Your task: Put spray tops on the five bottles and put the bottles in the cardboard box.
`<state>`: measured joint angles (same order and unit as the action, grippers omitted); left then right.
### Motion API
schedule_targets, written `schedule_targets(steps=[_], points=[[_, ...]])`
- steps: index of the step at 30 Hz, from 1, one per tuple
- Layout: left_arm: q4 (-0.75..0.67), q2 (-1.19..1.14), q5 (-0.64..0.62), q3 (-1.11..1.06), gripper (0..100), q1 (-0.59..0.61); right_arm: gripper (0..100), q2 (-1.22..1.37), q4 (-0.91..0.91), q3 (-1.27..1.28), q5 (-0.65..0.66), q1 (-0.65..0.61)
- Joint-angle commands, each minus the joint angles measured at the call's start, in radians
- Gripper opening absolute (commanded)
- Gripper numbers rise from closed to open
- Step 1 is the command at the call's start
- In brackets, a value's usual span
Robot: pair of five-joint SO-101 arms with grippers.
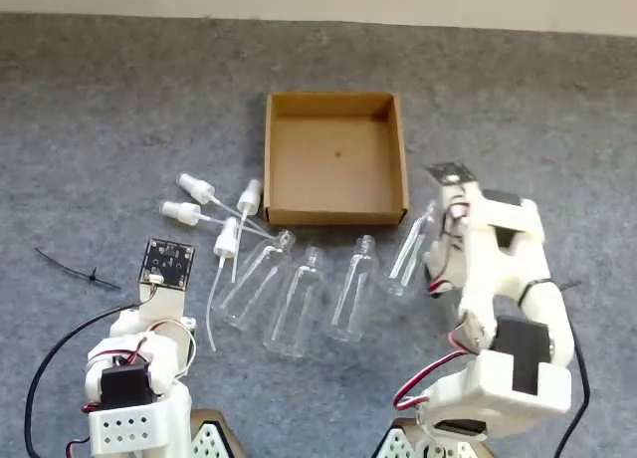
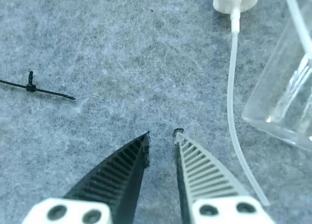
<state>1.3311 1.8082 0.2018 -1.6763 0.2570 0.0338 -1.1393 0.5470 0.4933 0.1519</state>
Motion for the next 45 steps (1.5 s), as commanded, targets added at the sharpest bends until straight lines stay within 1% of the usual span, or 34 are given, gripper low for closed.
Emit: schedule_targets(steps=[1,4,7,13,18,21,23,27,29,31,34,37,38,42,45], points=[[0.008,0.012,0.003,-0.019,9,0.01,10.2,-0.005,0.002,-0.079,0.0,0.091],[0.008,0.012,0.003,-0.019,9,0.01,7.6,-0.004,-0.031,-0.147,0.003,0.157],[0.008,0.012,0.003,-0.019,9,0.01,6.3,-0.005,-0.091,-0.202,0.006,0.188],[0.008,0.012,0.003,-0.019,9,0.01,6.2,-0.007,-0.142,-0.263,-0.012,0.162],[0.008,0.012,0.003,-0.019,9,0.01,6.2,-0.005,-0.177,-0.329,-0.129,0.12],[0.008,0.012,0.003,-0.019,9,0.01,6.2,0.004,-0.168,-0.361,-0.196,0.107],[0.008,0.012,0.003,-0.019,9,0.01,6.2,0.015,-0.125,-0.369,-0.213,0.101],[0.008,0.012,0.003,-0.019,9,0.01,6.5,0.07,-0.054,-0.389,-0.21,0.093],[0.008,0.012,0.003,-0.019,9,0.01,6.7,0.114,-0.054,-0.404,-0.161,0.094],[0.008,0.012,0.003,-0.019,9,0.01,9.1,0.154,-0.056,-0.407,-0.109,0.094],[0.008,0.012,0.003,-0.019,9,0.01,19.7,0.191,-0.056,-0.403,-0.081,0.094],[0.008,0.012,0.003,-0.019,9,0.01,29.3,0.199,-0.056,-0.4,-0.02,0.091],[0.008,0.012,0.003,-0.019,9,0.01,30.7,0.196,-0.056,-0.4,-0.011,0.094],[0.008,0.012,0.003,-0.019,9,0.01,31.0,0.189,-0.094,-0.424,-0.006,0.133],[0.008,0.012,0.003,-0.019,9,0.01,31.0,0.182,-0.15,-0.559,-0.006,0.137]])
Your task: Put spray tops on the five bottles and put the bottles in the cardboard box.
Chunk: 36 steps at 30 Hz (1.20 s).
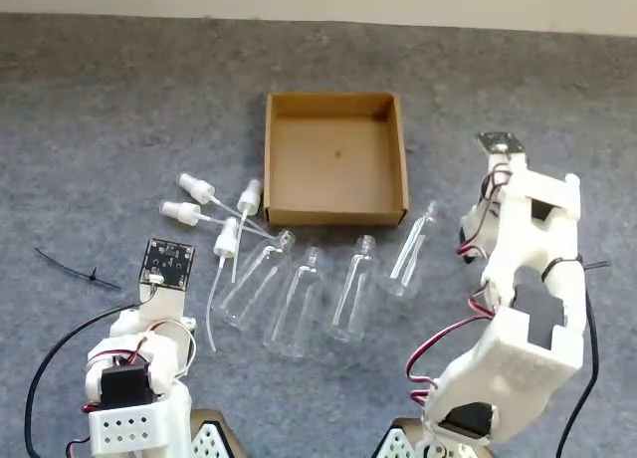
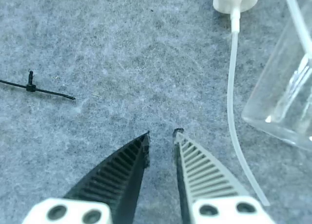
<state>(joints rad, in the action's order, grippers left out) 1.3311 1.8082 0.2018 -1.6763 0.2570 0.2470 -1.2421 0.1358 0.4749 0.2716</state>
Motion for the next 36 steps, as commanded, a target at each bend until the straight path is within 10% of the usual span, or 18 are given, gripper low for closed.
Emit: schedule_targets(steps=[1,26,36], points=[[0.008,0.012,0.003,-0.019,9,0.01,31.0,-0.028,-0.067,-0.189,0.012,0.019],[0.008,0.012,0.003,-0.019,9,0.01,25.9,0.452,-0.176,-0.707,0.023,0.019],[0.008,0.012,0.003,-0.019,9,0.01,8.0,0.526,-0.193,-0.714,0.052,0.021]])
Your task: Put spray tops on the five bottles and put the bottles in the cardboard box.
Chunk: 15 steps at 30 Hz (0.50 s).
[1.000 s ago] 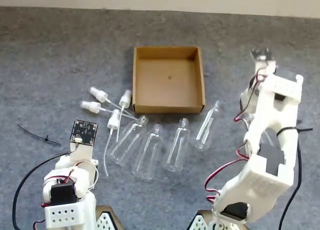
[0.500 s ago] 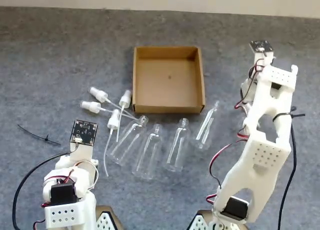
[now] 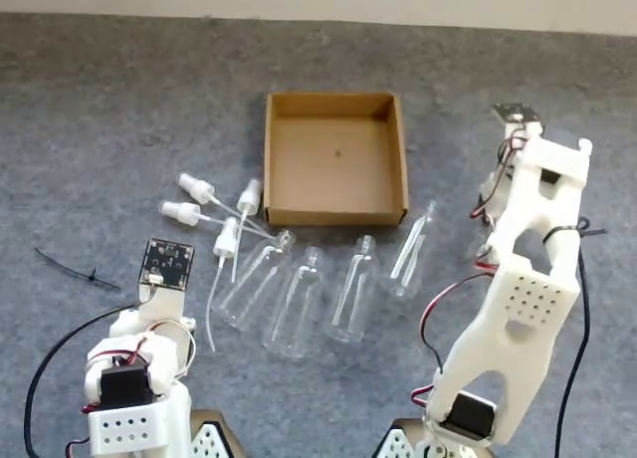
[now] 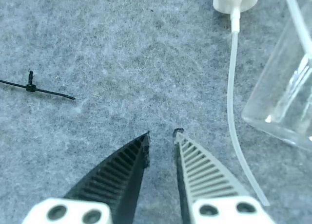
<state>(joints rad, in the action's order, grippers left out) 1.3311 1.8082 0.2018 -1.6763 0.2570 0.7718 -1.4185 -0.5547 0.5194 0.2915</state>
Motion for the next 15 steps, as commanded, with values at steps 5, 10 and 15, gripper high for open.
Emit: schedule_targets(steps=[5,10,15], points=[[0.008,0.012,0.003,-0.019,9,0.01,0.2,-0.016,-0.091,-0.087,0.008,0.015],[0.008,0.012,0.003,-0.019,9,0.01,0.3,-0.067,-0.232,-0.364,-0.034,0.013],[0.008,0.012,0.003,-0.019,9,0.01,0.3,-0.15,-0.348,-0.743,-0.157,-0.113]])
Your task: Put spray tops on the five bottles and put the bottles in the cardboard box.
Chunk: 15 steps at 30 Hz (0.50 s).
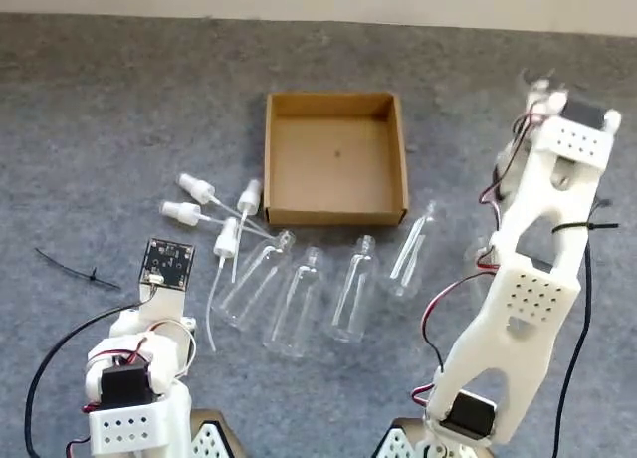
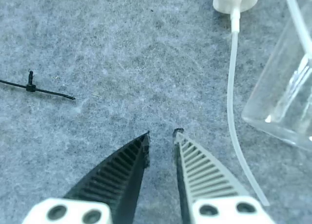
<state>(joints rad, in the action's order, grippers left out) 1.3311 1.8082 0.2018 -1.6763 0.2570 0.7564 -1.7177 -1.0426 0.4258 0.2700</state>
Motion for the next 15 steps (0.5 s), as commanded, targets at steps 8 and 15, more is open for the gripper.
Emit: schedule_targets(steps=[8,15], points=[[0.008,0.012,0.003,-0.019,9,0.01,0.3,-0.248,-0.042,-0.236,-0.23,-0.552],[0.008,0.012,0.003,-0.019,9,0.01,0.3,-0.213,0.154,-0.033,-0.382,-0.903]])
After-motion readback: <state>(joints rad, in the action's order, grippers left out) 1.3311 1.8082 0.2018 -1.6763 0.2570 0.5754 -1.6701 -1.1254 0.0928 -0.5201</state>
